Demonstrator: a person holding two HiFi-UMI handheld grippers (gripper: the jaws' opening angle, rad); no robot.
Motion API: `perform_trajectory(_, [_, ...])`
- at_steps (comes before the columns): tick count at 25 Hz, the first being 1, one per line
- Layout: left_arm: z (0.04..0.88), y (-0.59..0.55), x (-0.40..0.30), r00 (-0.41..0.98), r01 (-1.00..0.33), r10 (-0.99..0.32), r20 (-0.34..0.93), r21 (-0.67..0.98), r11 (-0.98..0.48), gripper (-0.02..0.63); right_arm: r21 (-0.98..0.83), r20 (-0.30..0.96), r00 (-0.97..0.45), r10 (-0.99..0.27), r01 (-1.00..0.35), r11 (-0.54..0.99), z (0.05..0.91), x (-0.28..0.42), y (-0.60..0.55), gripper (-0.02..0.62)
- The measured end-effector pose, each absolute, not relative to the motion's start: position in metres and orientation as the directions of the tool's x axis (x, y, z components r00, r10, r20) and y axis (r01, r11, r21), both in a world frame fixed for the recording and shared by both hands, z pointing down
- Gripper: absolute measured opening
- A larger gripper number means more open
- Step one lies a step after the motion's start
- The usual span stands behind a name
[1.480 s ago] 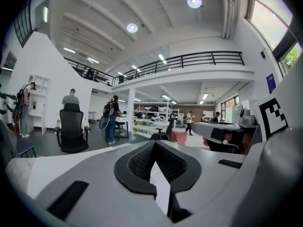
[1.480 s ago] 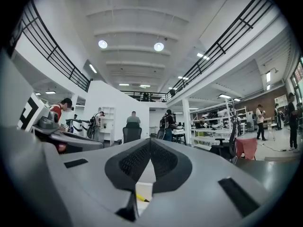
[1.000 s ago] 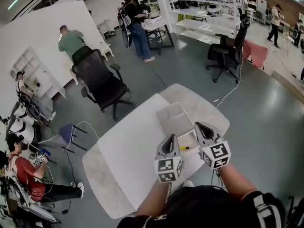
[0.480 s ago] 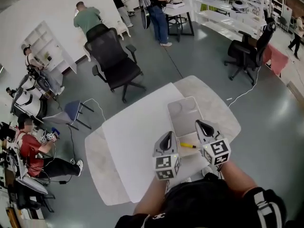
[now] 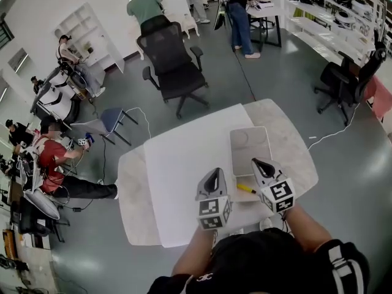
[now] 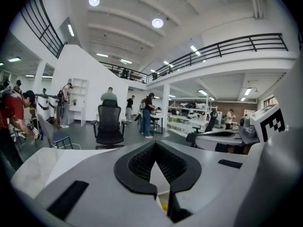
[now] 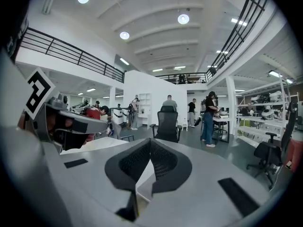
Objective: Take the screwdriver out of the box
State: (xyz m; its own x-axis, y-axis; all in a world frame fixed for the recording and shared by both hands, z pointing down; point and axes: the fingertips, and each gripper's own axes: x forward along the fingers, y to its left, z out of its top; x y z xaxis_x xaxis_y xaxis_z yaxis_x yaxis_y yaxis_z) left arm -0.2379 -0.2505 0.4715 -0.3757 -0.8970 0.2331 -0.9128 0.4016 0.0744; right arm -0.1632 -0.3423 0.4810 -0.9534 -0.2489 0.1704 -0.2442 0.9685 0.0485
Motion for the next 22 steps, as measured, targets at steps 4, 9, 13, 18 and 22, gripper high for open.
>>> perform_trajectory(4, [0.476, -0.239, -0.238, -0.417, -0.892, -0.876, 0.244, 0.073, 0.445, 0.014, 0.080, 0.221, -0.957, -0.186, -0.172, 0.982, 0.498, -0.167, -0.336, 0.012])
perform_trajectory(9, [0.480, -0.230, -0.234, -0.452, -0.873, -0.852, 0.263, 0.069, 0.484, 0.014, 0.113, 0.310, -0.940, -0.141, -0.111, 0.987, 0.524, -0.170, -0.337, 0.012])
perform_trajectory(13, [0.481, -0.218, -0.237, -0.478, -0.856, -0.834, 0.274, 0.066, 0.513, 0.014, 0.121, 0.395, -0.913, -0.099, -0.055, 0.991, 0.546, -0.174, -0.330, 0.012])
perform_trajectory(18, [0.485, -0.201, -0.240, -0.510, -0.832, -0.811, 0.287, 0.072, 0.550, 0.014, 0.115, 0.494, -0.868, -0.053, 0.005, 0.993, 0.576, -0.175, -0.319, 0.012])
perform_trajectory(22, [0.488, -0.193, -0.241, -0.530, -0.817, -0.795, 0.296, 0.073, 0.572, 0.014, 0.100, 0.563, -0.827, -0.013, 0.053, 0.994, 0.597, -0.176, -0.313, 0.014])
